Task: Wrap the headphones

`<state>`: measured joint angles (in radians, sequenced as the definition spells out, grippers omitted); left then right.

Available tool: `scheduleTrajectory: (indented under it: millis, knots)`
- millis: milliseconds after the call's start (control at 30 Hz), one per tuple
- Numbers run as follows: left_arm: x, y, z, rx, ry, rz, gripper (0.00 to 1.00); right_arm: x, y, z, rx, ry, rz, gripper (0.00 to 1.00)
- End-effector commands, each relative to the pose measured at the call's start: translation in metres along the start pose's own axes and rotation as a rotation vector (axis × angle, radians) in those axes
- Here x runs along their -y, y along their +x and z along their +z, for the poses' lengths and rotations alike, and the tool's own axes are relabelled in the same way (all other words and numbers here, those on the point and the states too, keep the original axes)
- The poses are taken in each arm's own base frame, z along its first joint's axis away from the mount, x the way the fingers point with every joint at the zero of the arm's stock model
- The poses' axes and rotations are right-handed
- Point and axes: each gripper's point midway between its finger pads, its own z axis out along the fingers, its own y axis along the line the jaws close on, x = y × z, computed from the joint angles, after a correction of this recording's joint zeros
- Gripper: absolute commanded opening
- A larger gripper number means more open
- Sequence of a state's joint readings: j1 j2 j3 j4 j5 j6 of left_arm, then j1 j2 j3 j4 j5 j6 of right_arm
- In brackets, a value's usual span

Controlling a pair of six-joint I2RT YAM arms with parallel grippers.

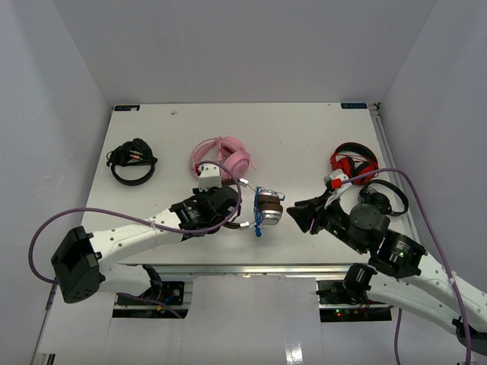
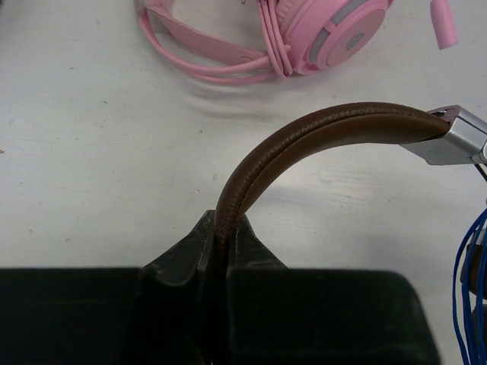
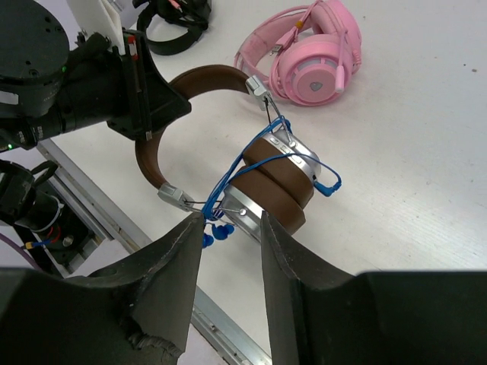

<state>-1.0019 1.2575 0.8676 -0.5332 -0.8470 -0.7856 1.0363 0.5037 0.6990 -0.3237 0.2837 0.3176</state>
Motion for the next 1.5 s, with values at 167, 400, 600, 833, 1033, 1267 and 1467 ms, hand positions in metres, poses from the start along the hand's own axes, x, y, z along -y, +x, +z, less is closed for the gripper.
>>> scheduleTrajectory:
  millis: [167, 400, 600, 833, 1033, 1267, 1467]
  knots:
    - [0.057, -0.012, 0.008, 0.073, 0.232, -0.124, 0.00, 0.014, 0.000, -0.003, 0.023, 0.066, -0.021, 0.43]
    - [0.082, 0.004, 0.027, 0.048, 0.251, -0.095, 0.00, 0.020, 0.000, -0.005, 0.028, 0.097, -0.024, 0.44]
    - [0.107, 0.012, 0.043, 0.034, 0.273, -0.075, 0.00, 0.023, 0.003, -0.004, 0.023, 0.107, -0.029, 0.44]
    - [0.136, 0.030, 0.065, -0.003, 0.295, -0.041, 0.00, 0.025, 0.004, -0.005, 0.022, 0.118, -0.033, 0.45]
    - [0.144, 0.047, 0.080, -0.024, 0.286, -0.019, 0.00, 0.027, 0.006, -0.005, 0.020, 0.125, -0.036, 0.45]
    - [0.145, 0.053, 0.084, -0.038, 0.283, -0.008, 0.19, 0.028, 0.006, -0.006, 0.023, 0.127, -0.038, 0.45]
    - [0.144, 0.057, 0.086, -0.056, 0.281, 0.002, 0.45, 0.028, 0.007, -0.005, 0.019, 0.127, -0.038, 0.46]
